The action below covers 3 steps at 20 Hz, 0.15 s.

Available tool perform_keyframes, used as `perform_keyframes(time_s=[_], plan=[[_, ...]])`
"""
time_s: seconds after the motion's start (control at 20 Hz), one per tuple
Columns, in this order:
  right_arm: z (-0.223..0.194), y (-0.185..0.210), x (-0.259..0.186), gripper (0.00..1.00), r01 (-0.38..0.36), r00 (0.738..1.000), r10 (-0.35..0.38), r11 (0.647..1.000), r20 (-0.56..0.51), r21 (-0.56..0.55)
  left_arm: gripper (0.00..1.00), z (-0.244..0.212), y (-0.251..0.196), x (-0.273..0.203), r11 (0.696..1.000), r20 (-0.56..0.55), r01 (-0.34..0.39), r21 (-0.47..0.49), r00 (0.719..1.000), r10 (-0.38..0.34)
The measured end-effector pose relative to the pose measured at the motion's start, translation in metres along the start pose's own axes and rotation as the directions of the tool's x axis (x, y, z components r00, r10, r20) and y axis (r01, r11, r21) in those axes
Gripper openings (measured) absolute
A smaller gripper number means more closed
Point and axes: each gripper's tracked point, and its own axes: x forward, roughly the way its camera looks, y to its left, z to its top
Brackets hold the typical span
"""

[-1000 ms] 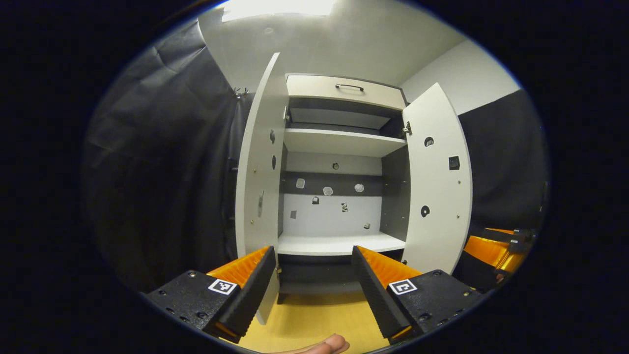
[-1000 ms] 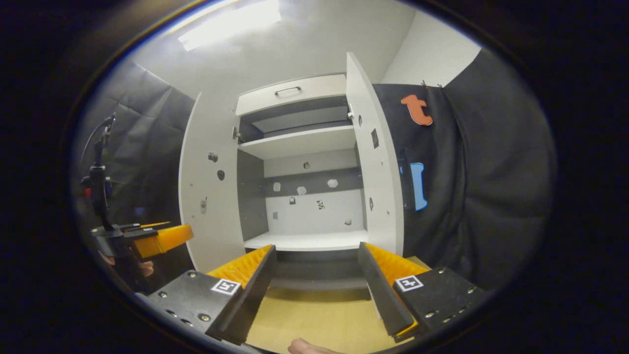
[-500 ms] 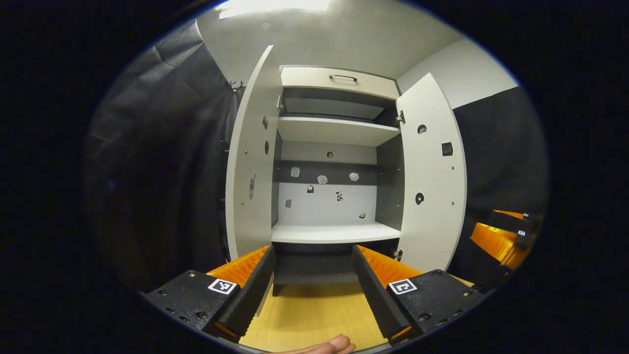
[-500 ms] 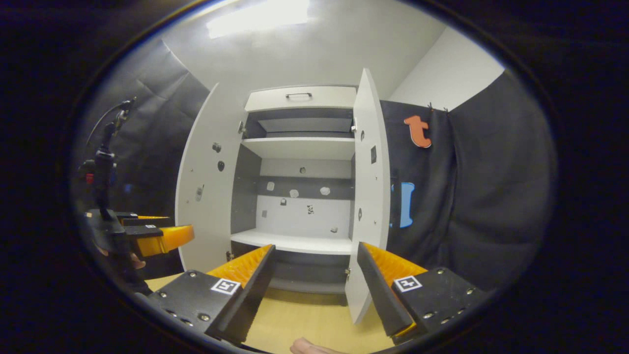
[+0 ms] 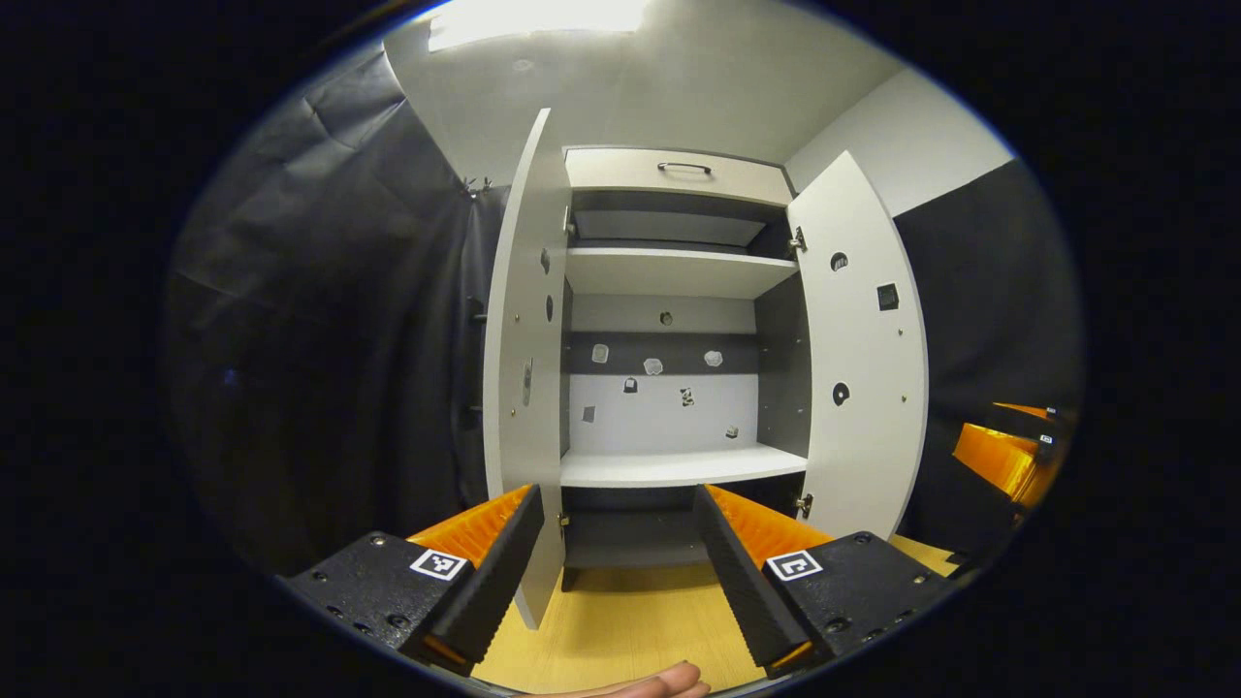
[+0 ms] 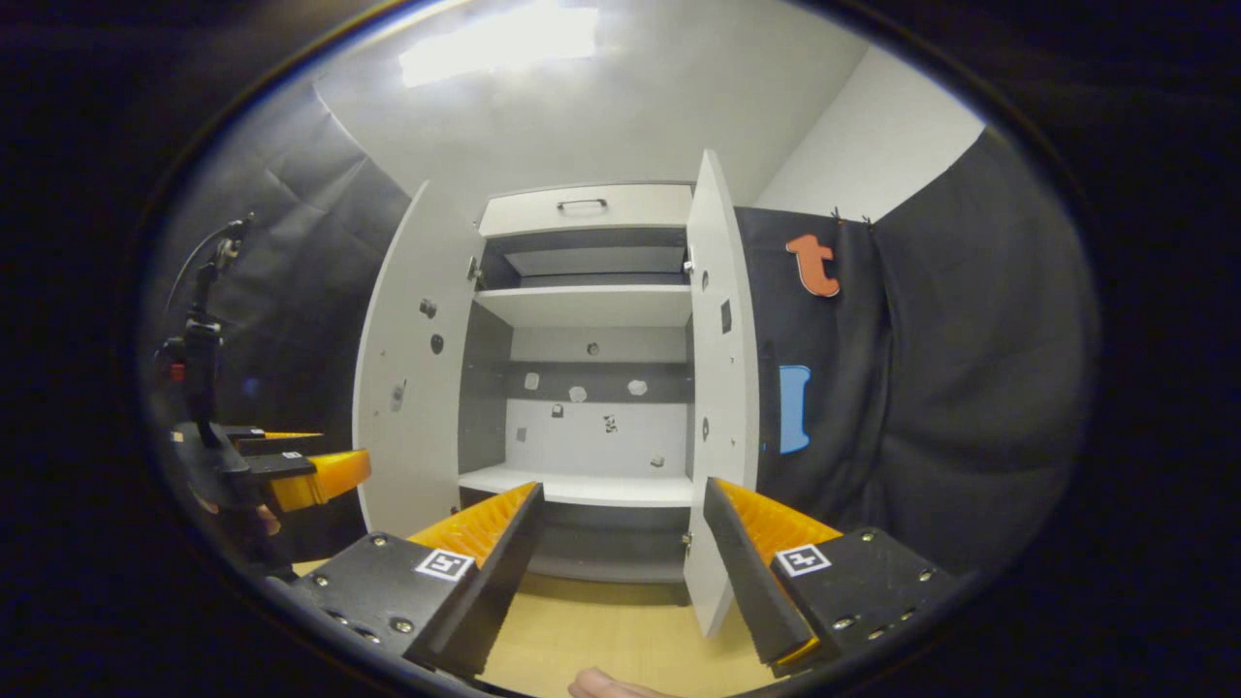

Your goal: Open the right door of the double-door shoe cabinet with the right hand, and open the left door with the left hand.

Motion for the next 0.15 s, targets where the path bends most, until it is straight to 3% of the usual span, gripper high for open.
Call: perform_keyframes(time_s=[0.15], plan=[[-0.0029,-0.0006,0.0,0.97,-0.004,1.0,0.004,1.0,-0.004,-0.004,0.96,-0.0006,-0.0051,-0.0041,1.0,0.002,0.006,-0.013,1.0,-0.006]])
